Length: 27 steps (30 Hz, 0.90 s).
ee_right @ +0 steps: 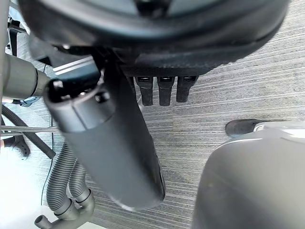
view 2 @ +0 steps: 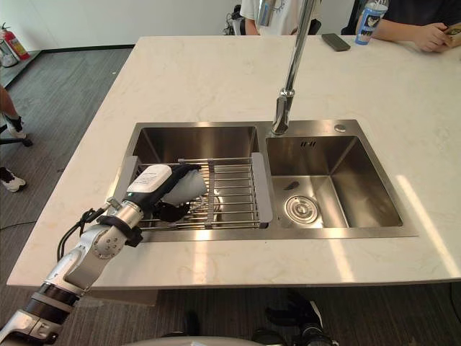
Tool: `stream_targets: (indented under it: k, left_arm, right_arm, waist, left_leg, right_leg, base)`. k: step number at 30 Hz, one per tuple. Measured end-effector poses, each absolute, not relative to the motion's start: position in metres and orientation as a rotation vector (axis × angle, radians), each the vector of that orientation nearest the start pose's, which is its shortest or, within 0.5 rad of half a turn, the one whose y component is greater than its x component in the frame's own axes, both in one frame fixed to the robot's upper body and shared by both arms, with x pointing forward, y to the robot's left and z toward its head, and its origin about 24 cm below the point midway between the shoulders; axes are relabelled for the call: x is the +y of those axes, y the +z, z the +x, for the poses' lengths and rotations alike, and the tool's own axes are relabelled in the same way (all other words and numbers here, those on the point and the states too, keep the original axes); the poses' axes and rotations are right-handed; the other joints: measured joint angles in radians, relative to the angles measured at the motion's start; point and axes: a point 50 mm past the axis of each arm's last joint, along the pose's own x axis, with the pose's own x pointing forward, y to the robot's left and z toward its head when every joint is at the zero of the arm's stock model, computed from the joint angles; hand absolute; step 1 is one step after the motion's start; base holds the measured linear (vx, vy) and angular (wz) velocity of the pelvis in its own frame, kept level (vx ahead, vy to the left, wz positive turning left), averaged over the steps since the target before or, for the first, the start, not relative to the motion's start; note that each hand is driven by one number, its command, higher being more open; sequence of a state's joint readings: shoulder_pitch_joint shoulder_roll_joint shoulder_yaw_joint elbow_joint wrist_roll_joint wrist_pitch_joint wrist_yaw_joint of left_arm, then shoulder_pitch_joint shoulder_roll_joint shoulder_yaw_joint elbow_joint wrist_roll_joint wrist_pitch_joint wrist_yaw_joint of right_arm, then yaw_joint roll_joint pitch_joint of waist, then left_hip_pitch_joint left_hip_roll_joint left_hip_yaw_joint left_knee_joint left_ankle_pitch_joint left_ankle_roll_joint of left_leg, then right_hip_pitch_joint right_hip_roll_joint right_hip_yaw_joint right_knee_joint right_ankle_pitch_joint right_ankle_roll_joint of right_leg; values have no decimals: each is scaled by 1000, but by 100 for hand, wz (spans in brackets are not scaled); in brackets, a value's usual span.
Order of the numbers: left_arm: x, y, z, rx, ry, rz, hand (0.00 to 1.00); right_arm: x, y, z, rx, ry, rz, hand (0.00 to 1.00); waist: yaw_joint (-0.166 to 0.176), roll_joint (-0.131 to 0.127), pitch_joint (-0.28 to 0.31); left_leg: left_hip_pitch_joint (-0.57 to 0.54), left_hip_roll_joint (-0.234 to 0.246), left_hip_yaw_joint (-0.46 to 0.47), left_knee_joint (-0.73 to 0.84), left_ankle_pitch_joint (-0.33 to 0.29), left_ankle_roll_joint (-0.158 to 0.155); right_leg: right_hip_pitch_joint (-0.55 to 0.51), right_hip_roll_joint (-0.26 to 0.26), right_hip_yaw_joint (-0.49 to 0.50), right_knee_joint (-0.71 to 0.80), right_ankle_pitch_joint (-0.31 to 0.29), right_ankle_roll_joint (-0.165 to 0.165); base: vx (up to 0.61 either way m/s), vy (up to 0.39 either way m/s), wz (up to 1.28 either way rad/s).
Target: Walk over to the sink, pick up the cup, carry it to the dishwasher, place the cup inside the dishwasher, then close the dishwasher door
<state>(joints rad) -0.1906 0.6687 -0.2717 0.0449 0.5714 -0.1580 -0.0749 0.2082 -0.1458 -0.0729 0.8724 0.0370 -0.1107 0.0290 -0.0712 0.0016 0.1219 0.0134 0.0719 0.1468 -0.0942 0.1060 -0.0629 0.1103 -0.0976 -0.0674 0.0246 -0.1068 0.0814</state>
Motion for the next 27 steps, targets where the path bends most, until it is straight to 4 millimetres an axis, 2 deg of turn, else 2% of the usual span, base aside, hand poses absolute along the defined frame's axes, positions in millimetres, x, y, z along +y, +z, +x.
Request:
stream_targets:
  k: [5, 13, 18, 19, 27]
  left_arm:
    - [198, 88, 280, -190, -404, 1296, 90]
    - [205, 92, 295, -131, -367, 1303, 90]
    - [214, 84, 302, -33, -335, 1292, 90]
    - [215, 84, 303, -27, -332, 1291, 30]
    - [208, 96, 319, -19, -334, 1284, 30]
  right_arm:
    - [-219, -146, 88, 958, -156, -53, 90]
    - [-218, -147, 87, 980, -146, -47, 90]
    - [-217, -147, 89, 983, -138, -42, 90]
    - [-217, -147, 89, 985, -136, -41, 90]
    - [-216, -147, 93, 989, -119, -32, 90]
  waist:
    - [0, 0, 0]
    - [-1, -1, 0]
    - [-1, -4, 2]
    - [-1, -4, 2]
    - [-1, -6, 2]
  left_leg:
    - [0, 0, -1, 0, 0, 0]
    - [0, -1, -1, 0, 0, 0]
    - [0, -1, -1, -1, 0, 0]
    - [0, -1, -1, -1, 0, 0]
    - [0, -2, -2, -1, -1, 0]
  right_leg:
    - [0, -1, -1, 0, 0, 0]
    - [0, -1, -1, 0, 0, 0]
    - [0, -1, -1, -2, 0, 0]
    - [1, -1, -1, -2, 0, 0]
    - [2, -2, -3, -6, 0, 0]
  base:
    - [0, 0, 0]
    - [-4, 0, 0]
    - [0, 0, 0]
    - [0, 0, 0]
    - [0, 0, 0]
